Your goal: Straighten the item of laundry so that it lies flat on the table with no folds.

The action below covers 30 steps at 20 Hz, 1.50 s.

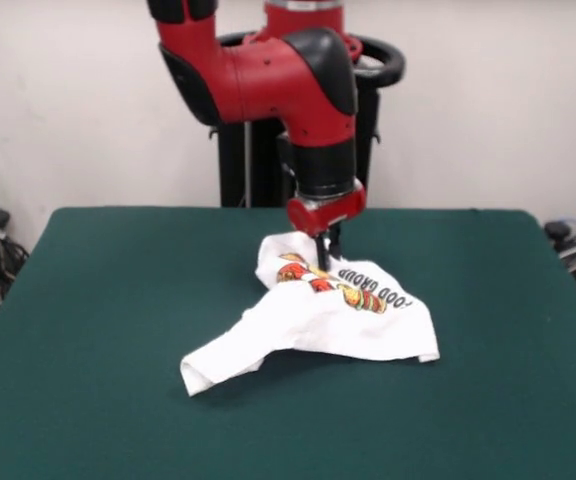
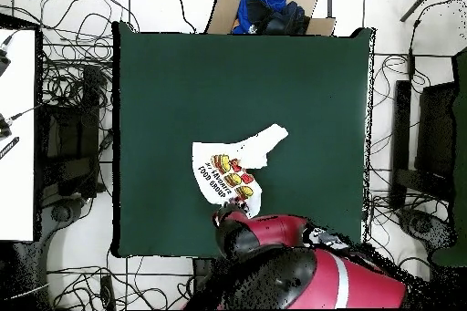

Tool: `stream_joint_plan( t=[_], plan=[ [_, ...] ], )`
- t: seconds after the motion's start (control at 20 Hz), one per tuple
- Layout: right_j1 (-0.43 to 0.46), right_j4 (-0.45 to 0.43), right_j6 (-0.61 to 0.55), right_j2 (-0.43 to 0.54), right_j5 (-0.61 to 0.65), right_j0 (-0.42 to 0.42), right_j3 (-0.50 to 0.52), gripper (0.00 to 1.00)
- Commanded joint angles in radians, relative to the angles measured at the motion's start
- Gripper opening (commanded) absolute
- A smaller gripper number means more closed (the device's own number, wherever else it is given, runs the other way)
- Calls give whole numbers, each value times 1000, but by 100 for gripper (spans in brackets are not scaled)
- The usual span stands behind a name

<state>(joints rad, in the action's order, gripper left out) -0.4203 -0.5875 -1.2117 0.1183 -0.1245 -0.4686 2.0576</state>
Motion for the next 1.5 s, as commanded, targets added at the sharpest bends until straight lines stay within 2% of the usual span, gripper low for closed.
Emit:
stream_joint_plan(
  t=[0.05, 0.3, 0.45, 0.8, 1.0, 1.5],
  plan=[
    [28, -10, -87, -31, 198, 30, -36, 0],
    [2, -22, -44, -11, 283, 1, -5, 0],
    [-70, -7, -17, 22, 376, -32, 57, 0],
    [-112, 3, -28, 60, 473, -53, 80, 0],
    [-164, 48, -47, 86, 563, -44, 93, 0],
    [-78, 4, -108, 66, 466, -14, 32, 0]
  ],
)
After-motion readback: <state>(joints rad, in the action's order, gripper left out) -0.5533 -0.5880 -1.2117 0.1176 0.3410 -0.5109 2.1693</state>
